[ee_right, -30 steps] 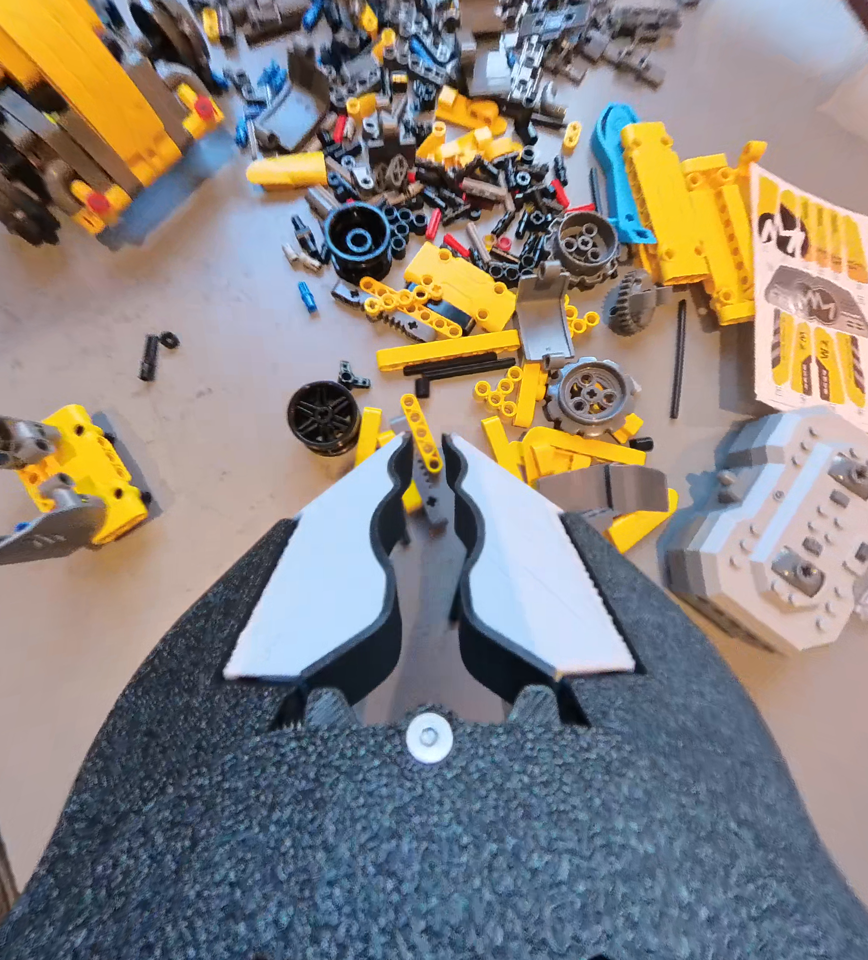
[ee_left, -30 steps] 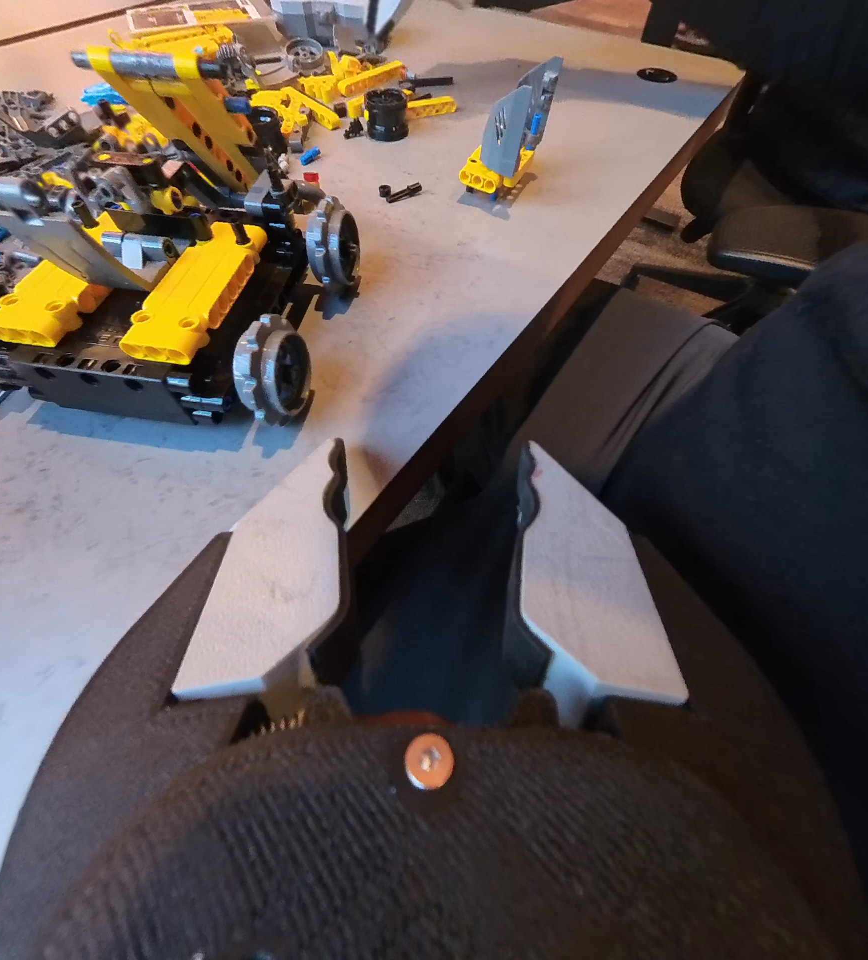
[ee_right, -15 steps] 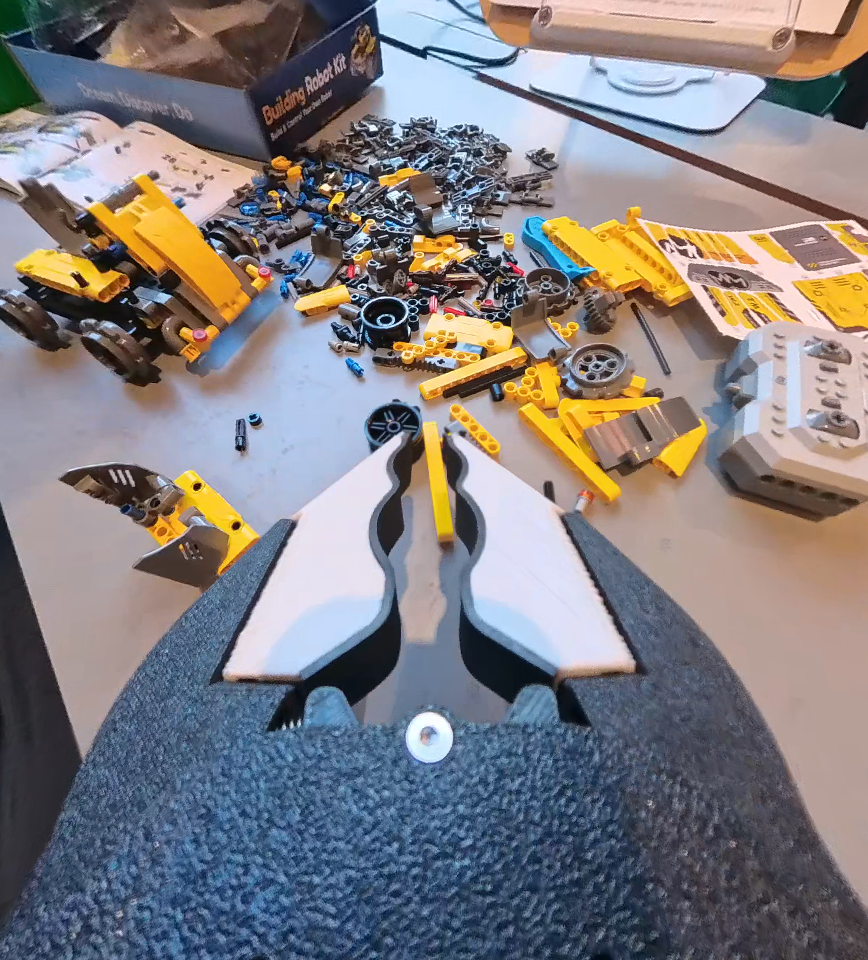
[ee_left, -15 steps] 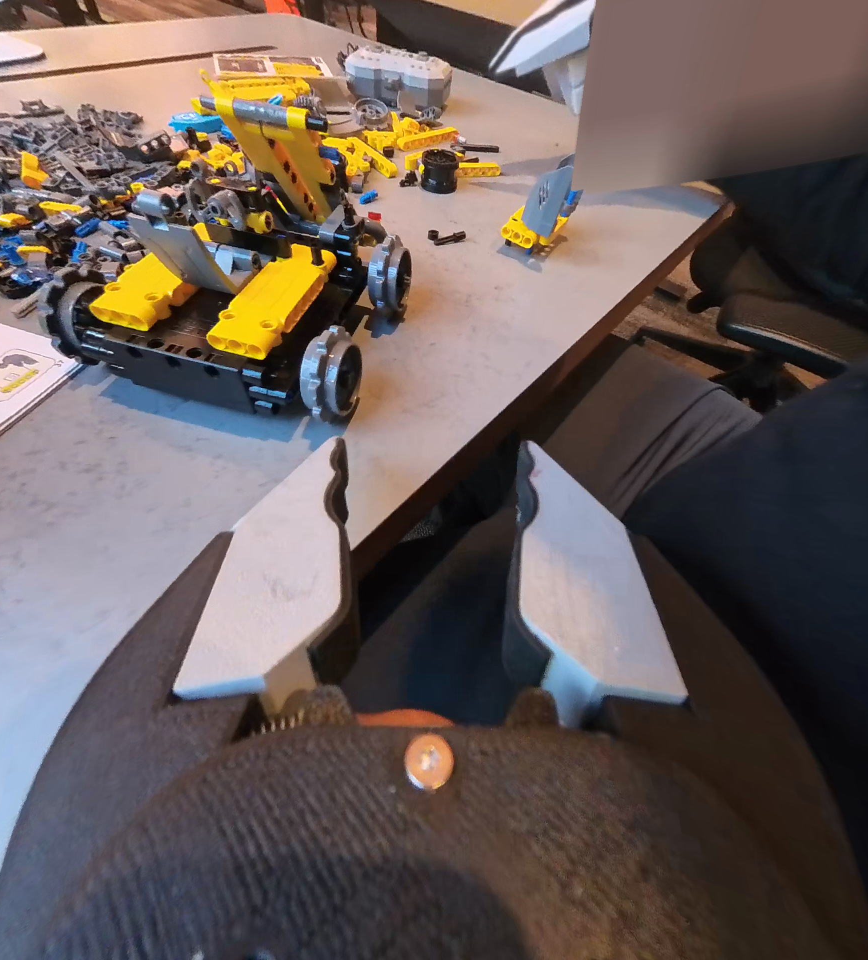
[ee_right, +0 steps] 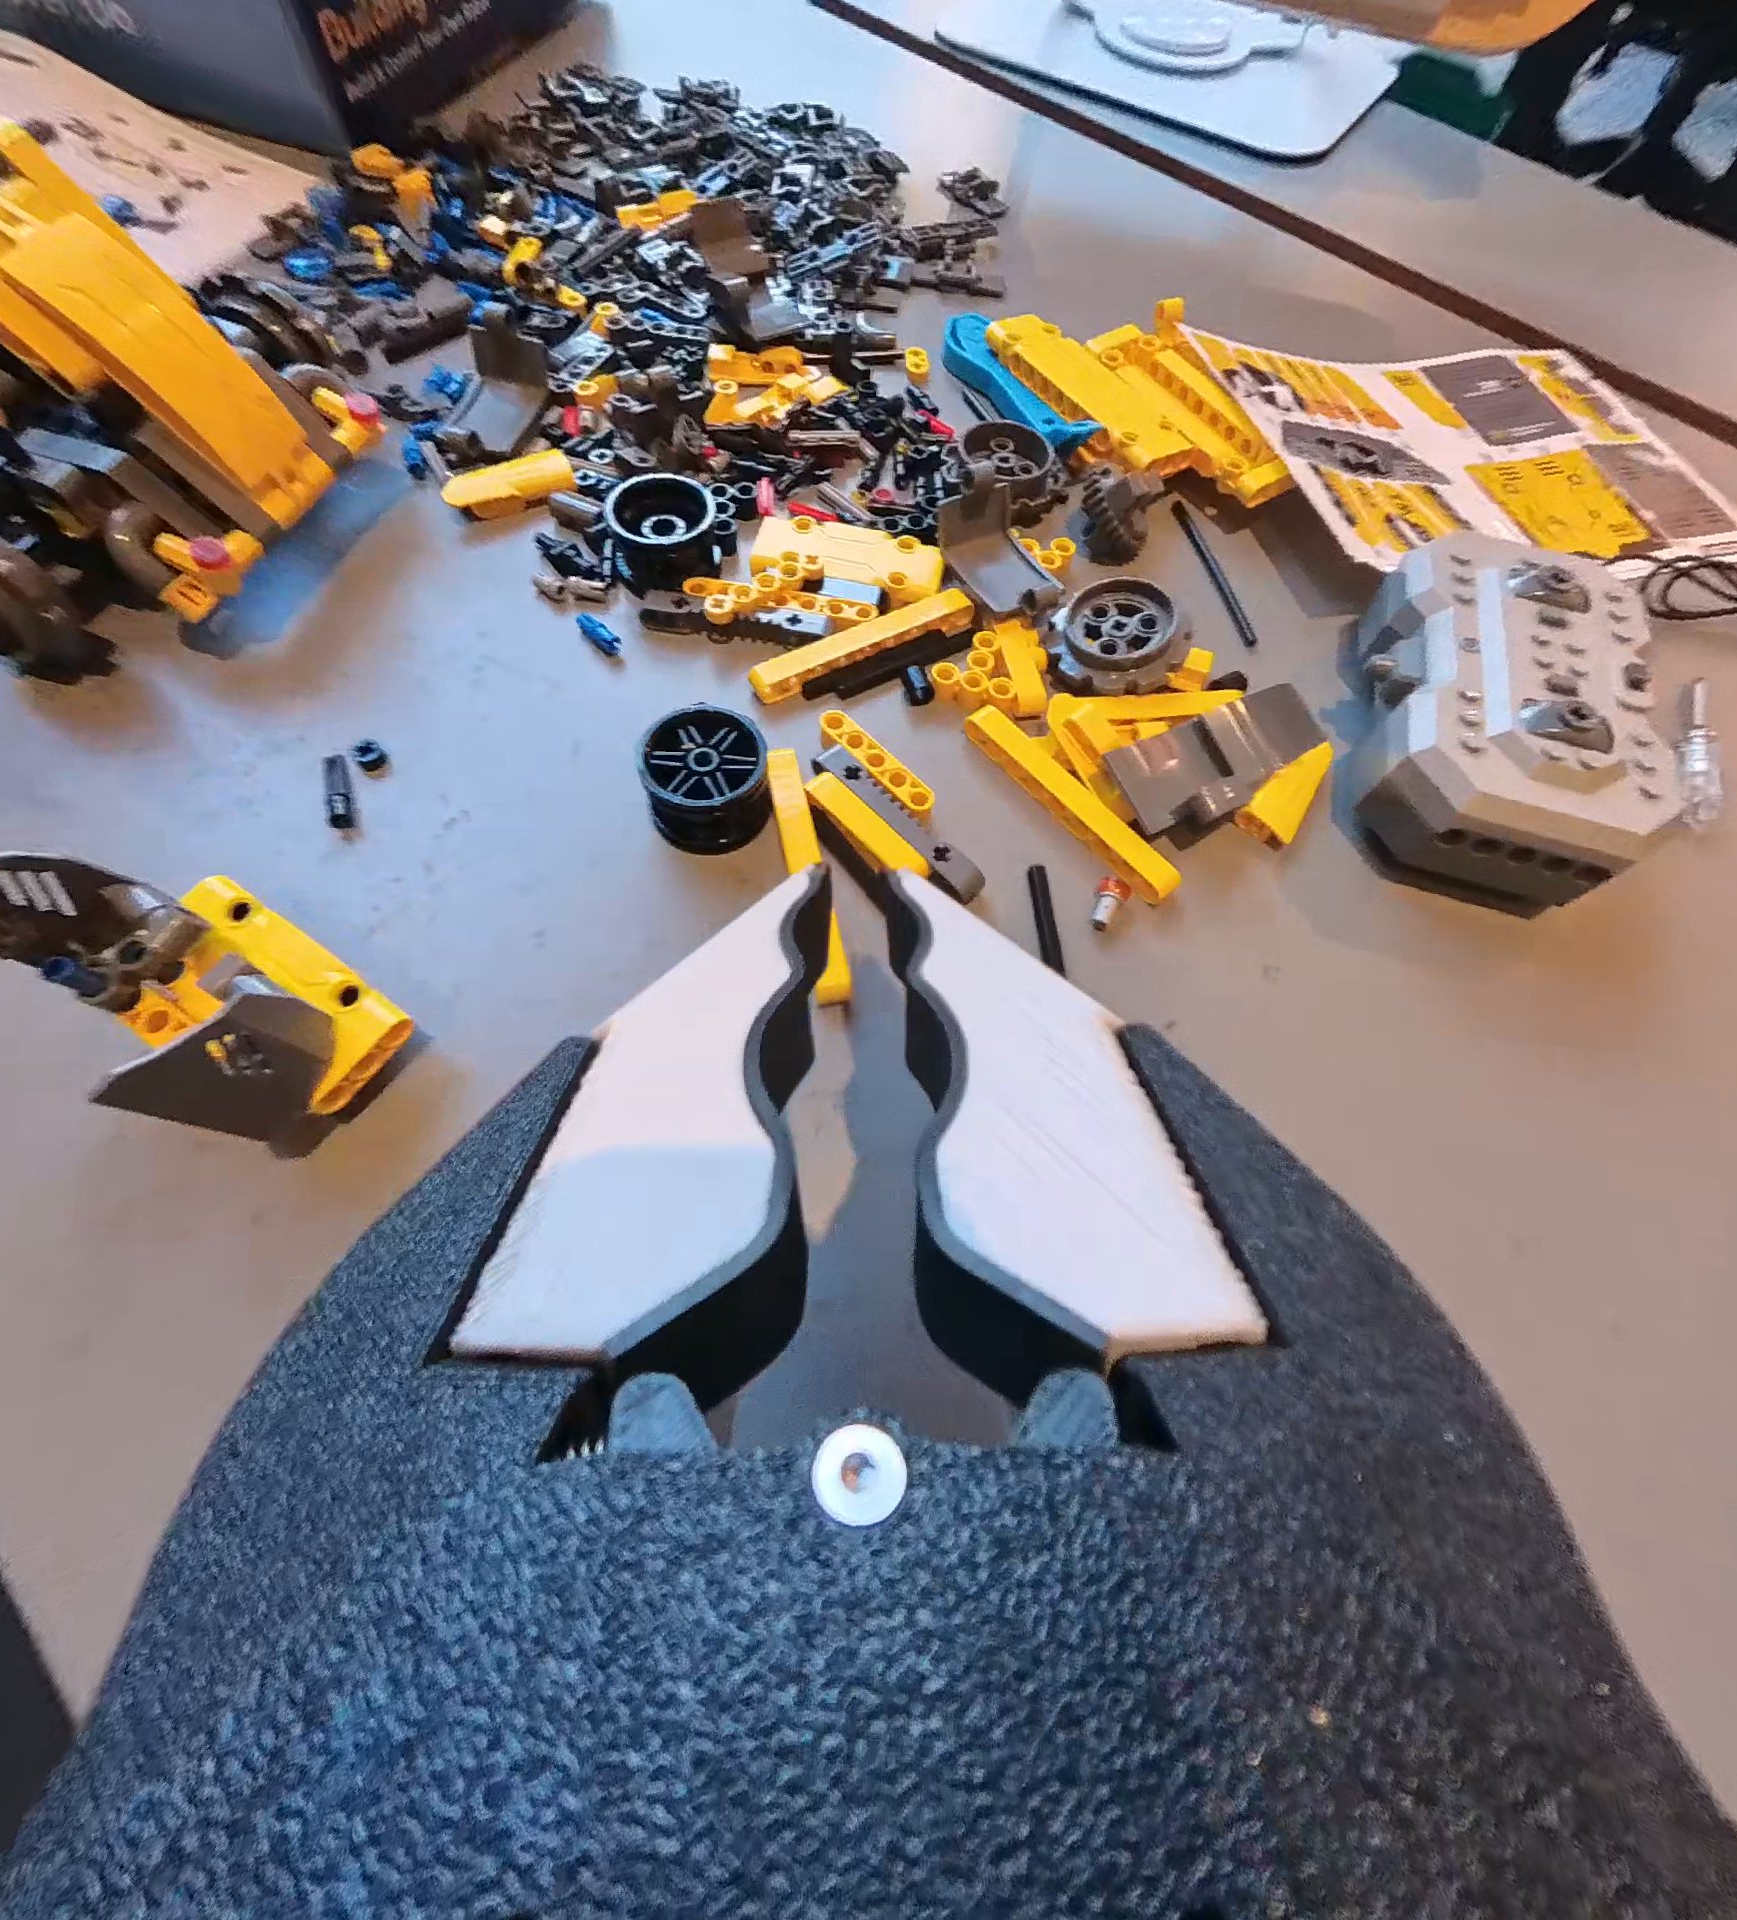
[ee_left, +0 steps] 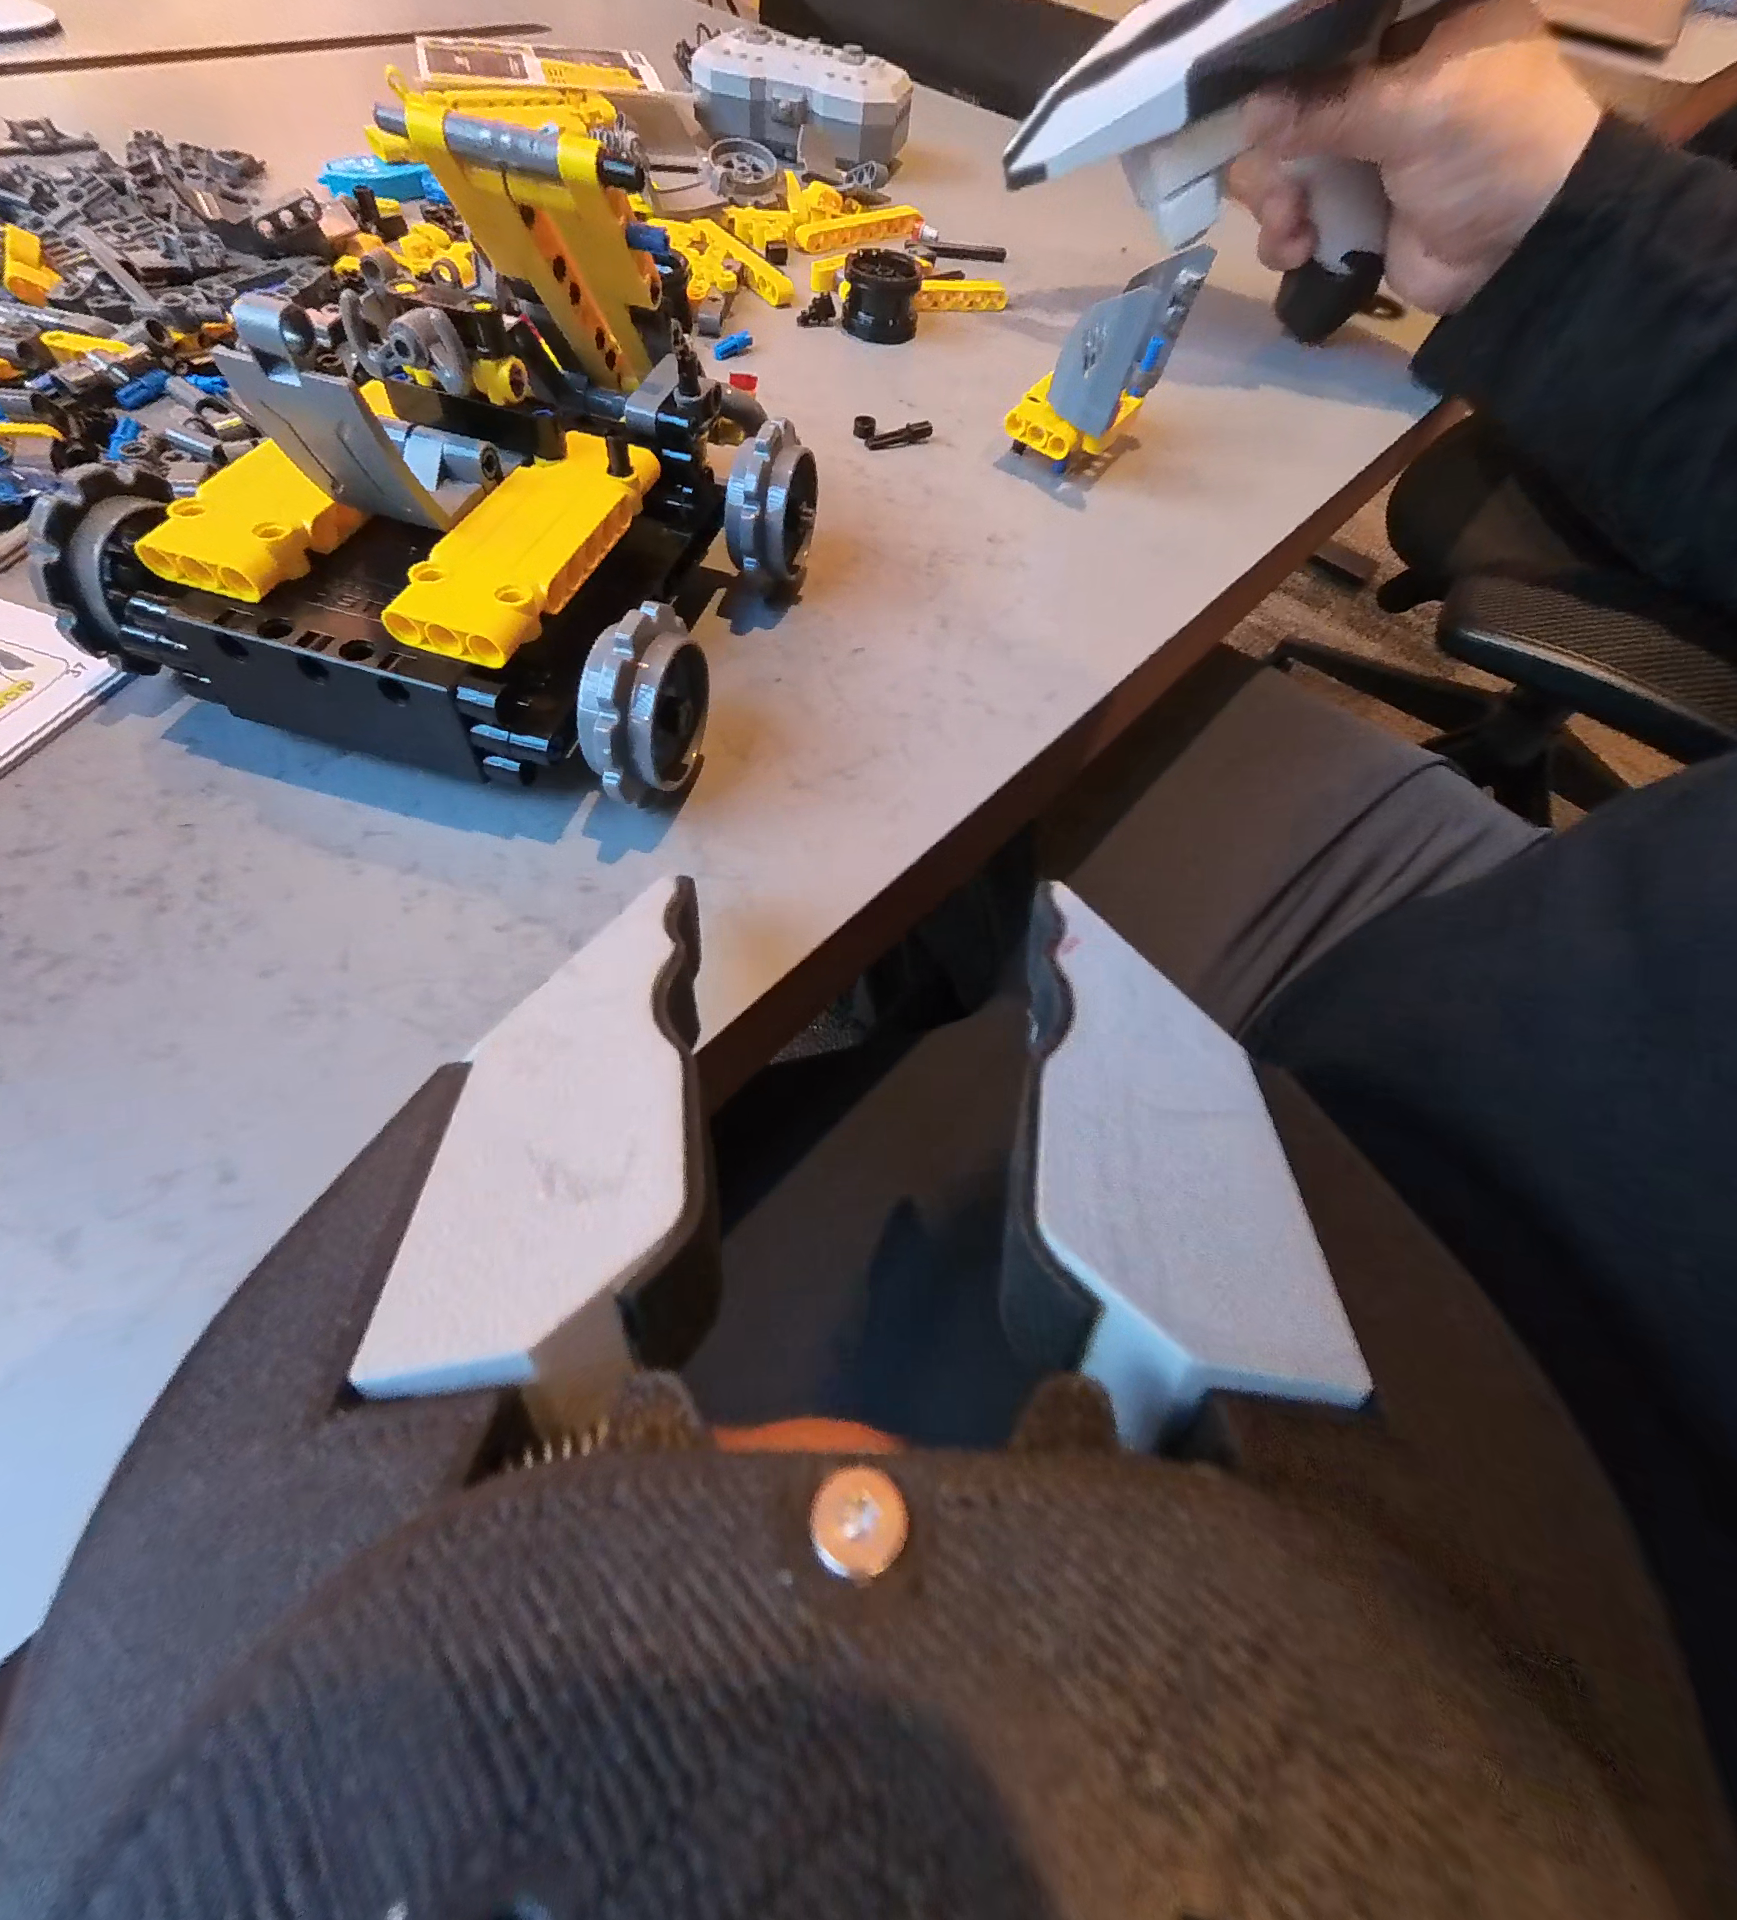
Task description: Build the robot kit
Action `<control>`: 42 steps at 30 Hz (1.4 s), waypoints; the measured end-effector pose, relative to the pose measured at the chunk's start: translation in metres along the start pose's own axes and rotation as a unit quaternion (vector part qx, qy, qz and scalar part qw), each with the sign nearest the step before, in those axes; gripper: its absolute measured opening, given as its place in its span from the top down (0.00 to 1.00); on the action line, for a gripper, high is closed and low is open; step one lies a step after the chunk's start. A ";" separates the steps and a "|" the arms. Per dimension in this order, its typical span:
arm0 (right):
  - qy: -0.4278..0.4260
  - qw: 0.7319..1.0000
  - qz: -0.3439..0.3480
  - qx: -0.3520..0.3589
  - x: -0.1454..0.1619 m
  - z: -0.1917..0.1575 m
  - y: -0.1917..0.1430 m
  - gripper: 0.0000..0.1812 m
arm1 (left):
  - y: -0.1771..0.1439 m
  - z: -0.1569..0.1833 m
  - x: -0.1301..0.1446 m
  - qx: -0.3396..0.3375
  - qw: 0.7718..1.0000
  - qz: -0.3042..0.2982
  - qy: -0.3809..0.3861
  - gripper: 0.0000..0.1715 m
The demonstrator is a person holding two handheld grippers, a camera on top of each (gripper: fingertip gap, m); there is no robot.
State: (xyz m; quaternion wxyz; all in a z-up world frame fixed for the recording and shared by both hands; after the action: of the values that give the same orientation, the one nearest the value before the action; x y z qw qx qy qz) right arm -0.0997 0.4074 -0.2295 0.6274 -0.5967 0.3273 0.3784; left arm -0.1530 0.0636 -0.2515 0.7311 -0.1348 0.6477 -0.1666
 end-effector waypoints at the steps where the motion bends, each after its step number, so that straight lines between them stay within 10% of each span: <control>1: -0.003 1.000 0.000 0.008 0.001 0.001 0.001 0.95 | 0.001 0.000 0.000 0.000 1.000 -0.002 -0.001 0.63; 42: -0.020 0.986 0.141 0.085 -0.049 0.023 0.015 0.92 | -0.044 -0.066 -0.023 -0.077 0.983 0.139 -0.090 0.66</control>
State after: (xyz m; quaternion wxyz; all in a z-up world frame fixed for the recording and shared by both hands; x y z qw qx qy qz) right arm -0.1382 0.4258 -0.1931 0.6225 -0.4817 0.4264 0.4457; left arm -0.2235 0.0345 -0.2204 0.7898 -0.1138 0.6028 0.0002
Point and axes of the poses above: each gripper's, where its closed fingertips meet, y out along the fingers, x out of its underside, z = x × y across the jaws, the point moved 2 cm from there along -y, back along the fingers, and after that the axes turned 3 degrees about x, right-handed, at the moved point
